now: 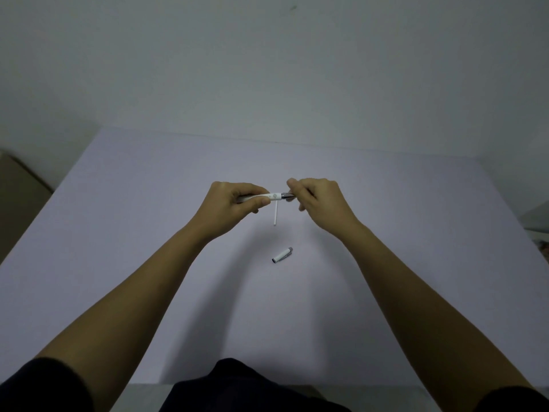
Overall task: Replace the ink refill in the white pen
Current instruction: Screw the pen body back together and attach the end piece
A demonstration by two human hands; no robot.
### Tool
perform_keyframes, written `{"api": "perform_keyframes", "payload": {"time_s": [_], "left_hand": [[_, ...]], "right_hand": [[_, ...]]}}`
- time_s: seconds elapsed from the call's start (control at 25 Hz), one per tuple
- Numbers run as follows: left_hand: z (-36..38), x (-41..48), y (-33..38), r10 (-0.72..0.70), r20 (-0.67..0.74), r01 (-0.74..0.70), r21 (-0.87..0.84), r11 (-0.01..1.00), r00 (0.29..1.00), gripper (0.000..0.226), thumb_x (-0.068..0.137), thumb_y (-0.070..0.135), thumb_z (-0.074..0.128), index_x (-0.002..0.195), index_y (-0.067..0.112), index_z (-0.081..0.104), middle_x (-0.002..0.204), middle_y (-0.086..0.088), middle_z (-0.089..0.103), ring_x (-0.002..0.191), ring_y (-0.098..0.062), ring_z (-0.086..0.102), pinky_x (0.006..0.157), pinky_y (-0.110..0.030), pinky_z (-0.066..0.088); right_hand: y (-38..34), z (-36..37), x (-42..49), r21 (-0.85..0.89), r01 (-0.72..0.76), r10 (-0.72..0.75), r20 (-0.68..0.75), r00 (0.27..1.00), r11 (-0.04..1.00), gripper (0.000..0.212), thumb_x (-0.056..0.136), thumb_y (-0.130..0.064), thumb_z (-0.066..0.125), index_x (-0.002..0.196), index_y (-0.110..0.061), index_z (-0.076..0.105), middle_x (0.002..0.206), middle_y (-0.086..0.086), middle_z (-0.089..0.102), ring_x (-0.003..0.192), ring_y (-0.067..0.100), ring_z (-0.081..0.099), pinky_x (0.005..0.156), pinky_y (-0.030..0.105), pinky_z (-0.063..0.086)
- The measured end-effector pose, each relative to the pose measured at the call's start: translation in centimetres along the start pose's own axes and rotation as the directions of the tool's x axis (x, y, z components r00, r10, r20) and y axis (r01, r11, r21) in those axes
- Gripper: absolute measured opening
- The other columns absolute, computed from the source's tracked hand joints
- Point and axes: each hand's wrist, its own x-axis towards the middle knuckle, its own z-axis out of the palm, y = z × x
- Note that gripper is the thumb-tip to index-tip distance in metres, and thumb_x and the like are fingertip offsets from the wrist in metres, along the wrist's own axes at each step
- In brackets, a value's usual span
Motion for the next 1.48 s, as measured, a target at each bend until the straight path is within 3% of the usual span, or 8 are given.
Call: {"api": "perform_keyframes", "payload": {"time_s": [0.24,0.4,0.6,0.76,0.96,1.12,1.28,1.48], "left_hand": [[0.1,-0.1,-0.4,-0.073,-0.044,0.072,-0.018,0.997,0.996,0.012,0.085,0.025,0.066,0.093,0.019,0.074,0.065,0.013,0.066,0.061,-0.001,0.063,0.056,-0.005,0.041],[-0.5,0.2,-0.2,-0.061,-0.037,0.06,-0.017,0.998,0.997,0.014,0.085,0.027,0.066,0.093,0.019,0.074,0.069,0.006,0.069,0.063,-0.003,0.064,0.057,-0.007,0.044],[-0.4,0.1,-0.3,-0.031,-0.016,0.031,-0.002,1.0,0.999,0.016,0.084,0.026,0.066,0.095,0.017,0.074,0.072,0.002,0.071,0.066,-0.005,0.066,0.061,-0.013,0.048],[-0.3,0.1,-0.4,-0.048,-0.031,0.049,0.012,0.999,0.998,0.015,0.085,0.025,0.065,0.095,0.018,0.074,0.073,-0.003,0.072,0.065,-0.006,0.065,0.061,-0.02,0.049],[-0.5,0.2,-0.2,-0.033,-0.034,0.033,-0.022,0.999,0.999,0.015,0.085,0.026,0.066,0.095,0.019,0.074,0.069,0.011,0.068,0.063,-0.003,0.065,0.059,-0.012,0.047],[-0.7,0.4,-0.2,-0.045,-0.039,0.045,-0.012,0.999,0.998,0.014,0.086,0.025,0.065,0.096,0.019,0.073,0.069,0.006,0.068,0.064,-0.004,0.065,0.058,-0.014,0.047],[-0.7,0.3,-0.3,-0.037,-0.029,0.036,-0.027,0.999,0.999,0.014,0.085,0.025,0.065,0.096,0.019,0.074,0.07,0.007,0.068,0.064,-0.004,0.066,0.06,-0.014,0.048],[-0.6,0.1,-0.5,-0.045,-0.021,0.044,-0.032,0.999,0.999,0.015,0.085,0.025,0.065,0.095,0.019,0.074,0.07,0.008,0.068,0.064,-0.003,0.066,0.058,-0.012,0.047]], "right_hand": [[-0.2,0.1,-0.4,0.205,-0.03,0.016,0.071,0.997,0.978,0.019,0.096,-0.028,0.042,0.112,-0.026,0.051,0.078,-0.013,0.066,0.085,0.012,0.065,0.076,0.023,0.049],[0.0,-0.3,-0.4,0.176,0.08,-0.085,0.023,0.996,0.981,0.007,0.093,-0.019,0.049,0.092,-0.023,0.055,0.076,-0.015,0.066,0.065,-0.006,0.061,0.058,0.004,0.041],[0.0,0.1,0.1,0.0,0.022,-0.022,0.0,1.0,1.0,0.043,0.096,-0.041,0.039,0.068,-0.018,0.062,0.057,-0.009,0.061,0.048,0.0,0.051,0.05,0.012,0.037],[0.0,0.2,-0.3,0.088,0.043,-0.046,0.04,0.998,0.995,0.017,0.092,-0.036,0.049,0.102,-0.023,0.056,0.085,-0.015,0.059,0.079,-0.006,0.056,0.067,0.006,0.043],[-0.4,0.3,0.1,-0.01,0.091,-0.091,-0.042,0.995,0.996,0.028,0.095,-0.033,0.046,0.082,-0.017,0.065,0.077,0.005,0.069,0.072,0.019,0.063,0.068,0.033,0.049],[-0.1,0.0,-0.1,-0.024,0.156,-0.156,0.003,0.988,0.987,0.019,0.094,-0.032,0.047,0.102,-0.019,0.057,0.092,-0.005,0.062,0.082,0.0,0.056,0.073,0.013,0.043],[-0.1,0.0,0.0,-0.143,0.182,-0.18,0.027,0.983,0.973,0.023,0.097,-0.024,0.042,0.085,-0.011,0.056,0.075,-0.001,0.053,0.068,0.016,0.048,0.06,0.027,0.033],[-0.2,-0.5,-0.1,-0.137,0.24,-0.239,0.02,0.971,0.961,0.013,0.095,-0.022,0.047,0.094,-0.012,0.056,0.087,0.0,0.055,0.078,0.012,0.049,0.068,0.022,0.039]]}}
